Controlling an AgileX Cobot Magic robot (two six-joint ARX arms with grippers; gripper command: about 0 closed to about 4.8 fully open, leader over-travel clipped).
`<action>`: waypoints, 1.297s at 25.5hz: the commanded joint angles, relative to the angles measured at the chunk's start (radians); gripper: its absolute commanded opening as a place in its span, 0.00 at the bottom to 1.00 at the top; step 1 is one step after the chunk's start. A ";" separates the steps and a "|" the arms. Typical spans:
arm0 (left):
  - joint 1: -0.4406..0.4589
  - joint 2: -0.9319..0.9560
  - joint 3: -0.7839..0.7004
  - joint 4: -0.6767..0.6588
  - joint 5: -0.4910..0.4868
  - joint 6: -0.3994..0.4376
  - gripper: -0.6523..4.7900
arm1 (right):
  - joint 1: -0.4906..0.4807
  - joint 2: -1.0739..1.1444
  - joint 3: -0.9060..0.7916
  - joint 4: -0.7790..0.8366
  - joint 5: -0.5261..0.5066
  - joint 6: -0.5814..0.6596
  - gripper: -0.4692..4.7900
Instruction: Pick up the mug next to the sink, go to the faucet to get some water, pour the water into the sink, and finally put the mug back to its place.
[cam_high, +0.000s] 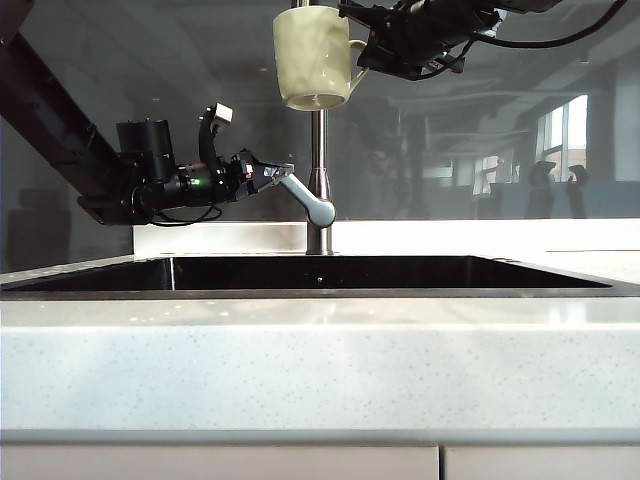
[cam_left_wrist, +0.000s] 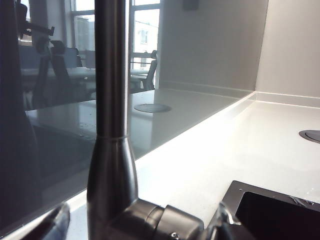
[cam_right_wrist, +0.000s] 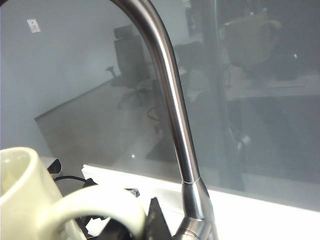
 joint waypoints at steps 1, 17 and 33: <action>0.000 -0.008 0.006 0.003 -0.011 0.004 0.80 | 0.002 -0.017 0.013 0.078 -0.001 0.019 0.09; 0.002 -0.008 0.008 -0.034 -0.154 0.097 0.80 | 0.002 -0.017 0.013 0.078 0.000 0.019 0.09; 0.016 -0.008 0.009 0.075 0.068 -0.048 0.80 | -0.002 -0.017 0.013 0.047 -0.001 0.006 0.09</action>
